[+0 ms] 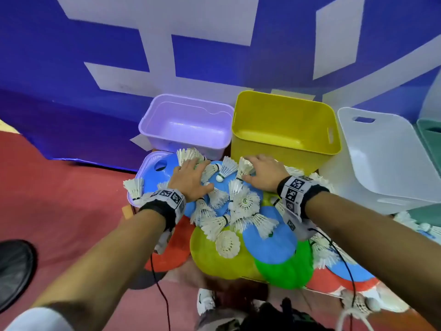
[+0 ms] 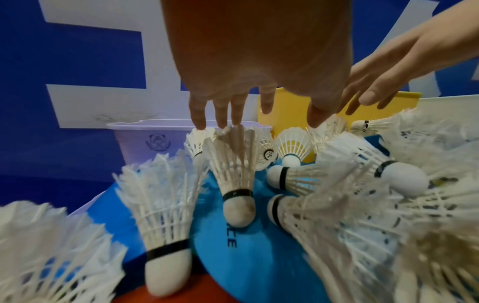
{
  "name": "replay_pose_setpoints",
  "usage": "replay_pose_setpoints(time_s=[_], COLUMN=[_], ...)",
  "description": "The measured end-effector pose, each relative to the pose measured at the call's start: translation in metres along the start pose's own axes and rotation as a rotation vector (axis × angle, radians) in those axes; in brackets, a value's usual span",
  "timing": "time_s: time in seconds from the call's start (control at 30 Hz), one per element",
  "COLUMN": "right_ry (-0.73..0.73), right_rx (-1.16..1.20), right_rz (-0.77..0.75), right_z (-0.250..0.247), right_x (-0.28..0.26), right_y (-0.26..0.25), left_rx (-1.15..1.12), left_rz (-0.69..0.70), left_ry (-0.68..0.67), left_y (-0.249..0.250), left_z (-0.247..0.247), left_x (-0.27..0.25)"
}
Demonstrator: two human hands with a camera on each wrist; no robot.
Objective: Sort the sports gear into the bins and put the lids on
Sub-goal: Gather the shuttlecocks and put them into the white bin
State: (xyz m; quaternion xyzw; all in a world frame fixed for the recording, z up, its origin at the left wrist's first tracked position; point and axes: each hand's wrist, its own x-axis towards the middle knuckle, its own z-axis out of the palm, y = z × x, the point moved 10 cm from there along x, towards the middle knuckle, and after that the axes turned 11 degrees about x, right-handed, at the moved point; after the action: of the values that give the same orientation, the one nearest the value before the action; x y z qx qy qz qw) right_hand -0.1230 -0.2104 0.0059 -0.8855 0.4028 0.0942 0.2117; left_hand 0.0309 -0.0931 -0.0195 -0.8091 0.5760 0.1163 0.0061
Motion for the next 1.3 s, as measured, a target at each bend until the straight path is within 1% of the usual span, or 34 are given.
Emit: replay_pose_setpoints(time_s=[0.1,0.2,0.37,0.53,0.87,1.0,1.1,1.3], right_ry=[-0.080,-0.144,-0.177,-0.219,-0.223,-0.159,-0.119,-0.071], right_rx=[-0.053,-0.100,-0.190,-0.237,-0.299,-0.329,-0.372,-0.395], right_rz=[0.005,-0.038,-0.121,-0.135,-0.180,-0.183,-0.171,-0.169], right_z=[0.010,0.018,0.026,0.029,0.030,0.027,0.022,0.015], right_x=[0.007,0.012,0.019,0.024,0.038,0.039,0.040,0.038], right_y=[0.001,0.002,-0.005,-0.005,-0.001,-0.006,-0.008,-0.005], left_rx=[0.028,0.046,0.067,0.081,0.013,-0.022,-0.047,-0.080], left_rz=[0.007,0.031,0.024,0.038,0.062,0.066,0.080,0.076], left_ry=[-0.065,-0.130,-0.163,-0.170,-0.126,-0.090,-0.087,-0.060], left_y=[0.001,0.004,-0.001,-0.001,-0.001,-0.002,-0.001,-0.001], left_z=[0.002,0.009,0.021,0.024,0.018,0.012,0.009,-0.003], left_x=[0.010,0.022,0.038,0.047,0.051,0.050,0.048,0.042])
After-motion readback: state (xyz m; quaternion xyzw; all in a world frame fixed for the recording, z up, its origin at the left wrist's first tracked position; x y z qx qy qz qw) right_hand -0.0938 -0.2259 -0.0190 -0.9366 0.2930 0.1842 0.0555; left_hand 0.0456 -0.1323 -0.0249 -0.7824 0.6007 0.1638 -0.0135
